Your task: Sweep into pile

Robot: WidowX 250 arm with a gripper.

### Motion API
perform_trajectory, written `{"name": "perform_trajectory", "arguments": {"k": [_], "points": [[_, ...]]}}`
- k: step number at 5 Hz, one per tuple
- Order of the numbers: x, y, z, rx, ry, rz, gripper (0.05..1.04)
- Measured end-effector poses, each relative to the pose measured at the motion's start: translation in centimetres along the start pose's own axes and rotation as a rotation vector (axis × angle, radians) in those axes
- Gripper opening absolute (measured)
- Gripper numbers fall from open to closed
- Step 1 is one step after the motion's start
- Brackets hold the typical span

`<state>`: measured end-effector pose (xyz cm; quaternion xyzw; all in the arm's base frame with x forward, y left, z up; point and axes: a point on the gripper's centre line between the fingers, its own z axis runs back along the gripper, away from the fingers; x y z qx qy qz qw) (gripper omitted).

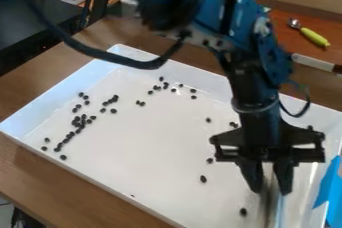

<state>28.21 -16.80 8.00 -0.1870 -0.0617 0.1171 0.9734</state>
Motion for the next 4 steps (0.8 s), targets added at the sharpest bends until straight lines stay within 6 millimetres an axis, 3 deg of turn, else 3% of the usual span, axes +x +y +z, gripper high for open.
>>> {"name": "perform_trajectory", "arguments": {"k": [2,4], "points": [[-0.9,-1.3,-1.6,0.001,-0.015,0.026,0.338],[-0.8,-1.2,-2.8,0.036,-0.051,0.014,0.338]]}}
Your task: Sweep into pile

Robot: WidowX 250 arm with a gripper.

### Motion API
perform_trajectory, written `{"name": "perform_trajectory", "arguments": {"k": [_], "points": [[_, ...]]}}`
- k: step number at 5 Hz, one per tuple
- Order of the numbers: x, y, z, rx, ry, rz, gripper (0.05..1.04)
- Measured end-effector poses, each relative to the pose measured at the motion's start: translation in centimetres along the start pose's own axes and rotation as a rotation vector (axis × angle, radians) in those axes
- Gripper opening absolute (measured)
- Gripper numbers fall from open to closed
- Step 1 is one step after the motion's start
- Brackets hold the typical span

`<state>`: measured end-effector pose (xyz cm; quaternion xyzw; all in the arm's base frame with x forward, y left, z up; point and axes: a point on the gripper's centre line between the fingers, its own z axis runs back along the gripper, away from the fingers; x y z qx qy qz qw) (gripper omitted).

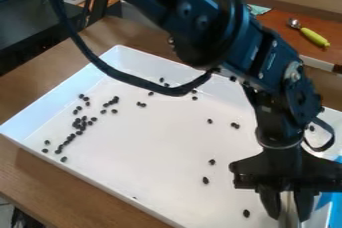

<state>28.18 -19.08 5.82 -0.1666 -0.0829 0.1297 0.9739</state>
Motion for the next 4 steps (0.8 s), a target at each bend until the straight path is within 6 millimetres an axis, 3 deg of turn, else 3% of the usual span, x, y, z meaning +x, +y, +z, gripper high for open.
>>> {"name": "perform_trajectory", "arguments": {"k": [1,2,4], "points": [[0.0,0.6,-0.1,0.017,-0.026,-0.021,0.338],[0.1,2.5,0.4,0.042,-0.023,-0.039,0.338],[2.8,9.9,2.6,0.122,0.021,0.017,0.338]]}}
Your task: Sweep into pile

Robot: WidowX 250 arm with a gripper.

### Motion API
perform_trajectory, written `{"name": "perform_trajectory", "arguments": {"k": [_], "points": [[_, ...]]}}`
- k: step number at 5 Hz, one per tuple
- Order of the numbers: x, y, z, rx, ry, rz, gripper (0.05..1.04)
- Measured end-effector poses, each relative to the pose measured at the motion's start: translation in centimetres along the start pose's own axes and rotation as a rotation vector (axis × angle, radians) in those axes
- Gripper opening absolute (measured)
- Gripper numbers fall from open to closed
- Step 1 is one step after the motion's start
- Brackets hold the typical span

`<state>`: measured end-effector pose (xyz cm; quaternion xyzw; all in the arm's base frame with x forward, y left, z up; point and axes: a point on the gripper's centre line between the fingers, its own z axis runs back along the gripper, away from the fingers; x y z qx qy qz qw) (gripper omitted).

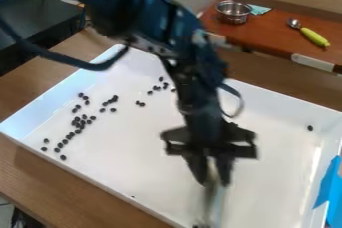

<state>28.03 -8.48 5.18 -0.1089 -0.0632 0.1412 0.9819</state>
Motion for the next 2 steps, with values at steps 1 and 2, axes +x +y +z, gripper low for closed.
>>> {"name": "perform_trajectory", "arguments": {"k": [1,2], "points": [[1.5,2.7,0.3,0.074,0.015,0.016,0.338],[3.6,5.6,0.6,0.141,-0.011,0.017,0.338]]}}
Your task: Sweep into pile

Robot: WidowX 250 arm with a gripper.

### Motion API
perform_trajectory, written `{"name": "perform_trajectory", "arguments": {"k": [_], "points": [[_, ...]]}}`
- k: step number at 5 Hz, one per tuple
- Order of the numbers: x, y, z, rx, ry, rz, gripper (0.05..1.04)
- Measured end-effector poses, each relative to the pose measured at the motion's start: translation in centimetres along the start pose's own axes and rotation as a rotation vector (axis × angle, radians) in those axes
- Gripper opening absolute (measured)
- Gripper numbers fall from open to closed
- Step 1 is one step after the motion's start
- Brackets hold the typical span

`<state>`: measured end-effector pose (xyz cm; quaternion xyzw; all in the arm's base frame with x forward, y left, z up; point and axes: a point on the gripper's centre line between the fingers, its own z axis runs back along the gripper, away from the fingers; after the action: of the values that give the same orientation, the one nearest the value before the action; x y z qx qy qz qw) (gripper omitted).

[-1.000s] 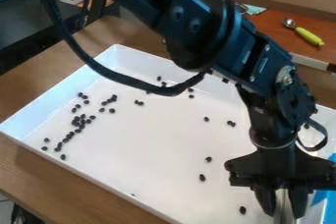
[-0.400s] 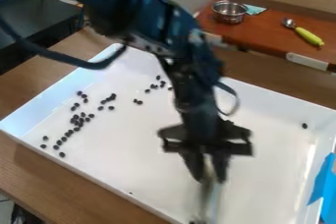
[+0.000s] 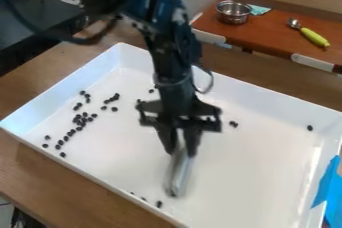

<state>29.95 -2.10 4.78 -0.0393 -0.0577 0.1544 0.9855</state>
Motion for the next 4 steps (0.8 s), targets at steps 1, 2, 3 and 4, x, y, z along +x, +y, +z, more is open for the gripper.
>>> {"name": "perform_trajectory", "arguments": {"k": [1,2,3,4], "points": [[1.7,3.9,0.1,0.034,-0.013,-0.028,0.338],[2.9,7.2,0.4,0.072,-0.051,-0.079,0.338],[3.2,11.0,0.9,0.149,-0.064,-0.170,0.338],[2.1,12.8,1.2,0.174,-0.018,-0.211,0.338]]}}
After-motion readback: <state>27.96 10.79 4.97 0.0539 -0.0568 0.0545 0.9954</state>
